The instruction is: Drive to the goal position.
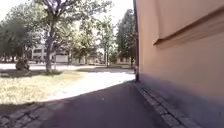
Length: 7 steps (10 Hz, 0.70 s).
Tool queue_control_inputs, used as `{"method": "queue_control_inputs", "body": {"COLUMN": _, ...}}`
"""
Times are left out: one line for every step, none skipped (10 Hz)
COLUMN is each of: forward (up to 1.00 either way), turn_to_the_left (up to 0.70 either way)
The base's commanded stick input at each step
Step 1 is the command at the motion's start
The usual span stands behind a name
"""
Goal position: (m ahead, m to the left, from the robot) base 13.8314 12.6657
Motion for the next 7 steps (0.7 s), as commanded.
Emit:
{"method": "queue_control_inputs", "body": {"forward": 0.70, "turn_to_the_left": 0.00}}
{"method": "queue_control_inputs", "body": {"forward": 0.70, "turn_to_the_left": 0.00}}
{"method": "queue_control_inputs", "body": {"forward": 0.70, "turn_to_the_left": -0.04}}
{"method": "queue_control_inputs", "body": {"forward": 0.70, "turn_to_the_left": -0.09}}
{"method": "queue_control_inputs", "body": {"forward": 0.70, "turn_to_the_left": -0.14}}
{"method": "queue_control_inputs", "body": {"forward": 0.70, "turn_to_the_left": -0.14}}
{"method": "queue_control_inputs", "body": {"forward": 0.70, "turn_to_the_left": -0.14}}
